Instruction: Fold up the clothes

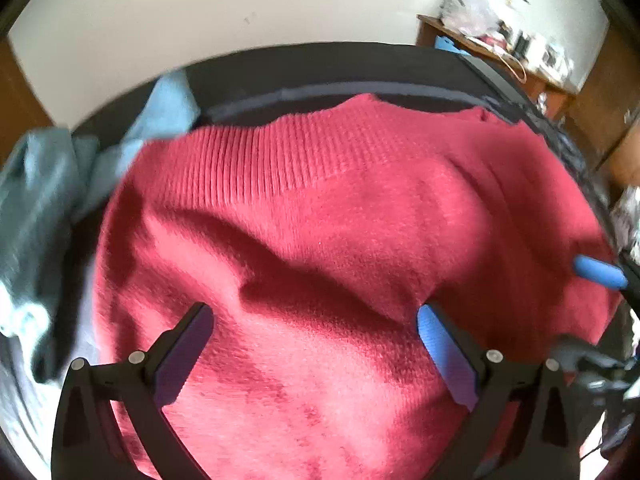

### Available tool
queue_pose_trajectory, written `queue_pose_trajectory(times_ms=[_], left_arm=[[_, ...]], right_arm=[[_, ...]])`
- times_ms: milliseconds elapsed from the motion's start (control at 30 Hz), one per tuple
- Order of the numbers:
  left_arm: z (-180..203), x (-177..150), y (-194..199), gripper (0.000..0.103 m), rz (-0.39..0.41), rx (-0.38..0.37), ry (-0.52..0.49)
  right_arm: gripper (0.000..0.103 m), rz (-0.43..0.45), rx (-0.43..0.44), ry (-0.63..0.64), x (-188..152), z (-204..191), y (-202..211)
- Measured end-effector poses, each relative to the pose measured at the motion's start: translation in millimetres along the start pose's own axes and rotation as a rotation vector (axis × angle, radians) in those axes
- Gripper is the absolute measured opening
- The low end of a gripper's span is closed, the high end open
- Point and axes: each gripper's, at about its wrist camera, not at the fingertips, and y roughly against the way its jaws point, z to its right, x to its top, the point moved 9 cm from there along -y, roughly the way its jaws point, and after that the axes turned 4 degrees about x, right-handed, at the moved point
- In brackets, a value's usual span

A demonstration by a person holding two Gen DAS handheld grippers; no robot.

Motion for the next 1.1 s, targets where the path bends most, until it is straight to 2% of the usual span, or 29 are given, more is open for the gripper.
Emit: queue_pose_trajectory(times_ms=[67,167,333,400,600,700,1100], left_arm=[[-1.5,-4.1,-0.1,0.103,-0.027,-0.038,0.056],[-3.4,-7.5,-1.3,0.103,-0.037,-0.054,0.094],[-1.4,-9.3,1.3,0.103,-0.046,-0.026,0.112],[-1.1,-9.8,2.0,0.103,-0.052,-0.020,0.120],[1.4,-10.9,6.2,0.103,-0.057,0.016,0.116],[2.3,-11.8,8.0,0.103,-0.059,0.028,0.116],[4.6,-14.1,11.0,0.103,-0.069,0.038,0.123]], right_arm=[[0.102,0.019,-0.001,-0.059,-6.4,21.1,21.0],[0.102,0.047,0.003,-0.191,-23.1,61.0,51.0],[0.102,0.075,-0.036,-0.402,-54.8,127.9,82.6],[0.102,0.080,-0.005,-0.476,-68.9,145.4,90.6],[0.102,0.094,0.174,-0.604,-82.6,147.8,79.9],[0.102,0.085,0.231,-0.631,-82.7,141.8,68.7],[0.102,0.125,0.364,-0.668,-39.4,137.3,32.4]])
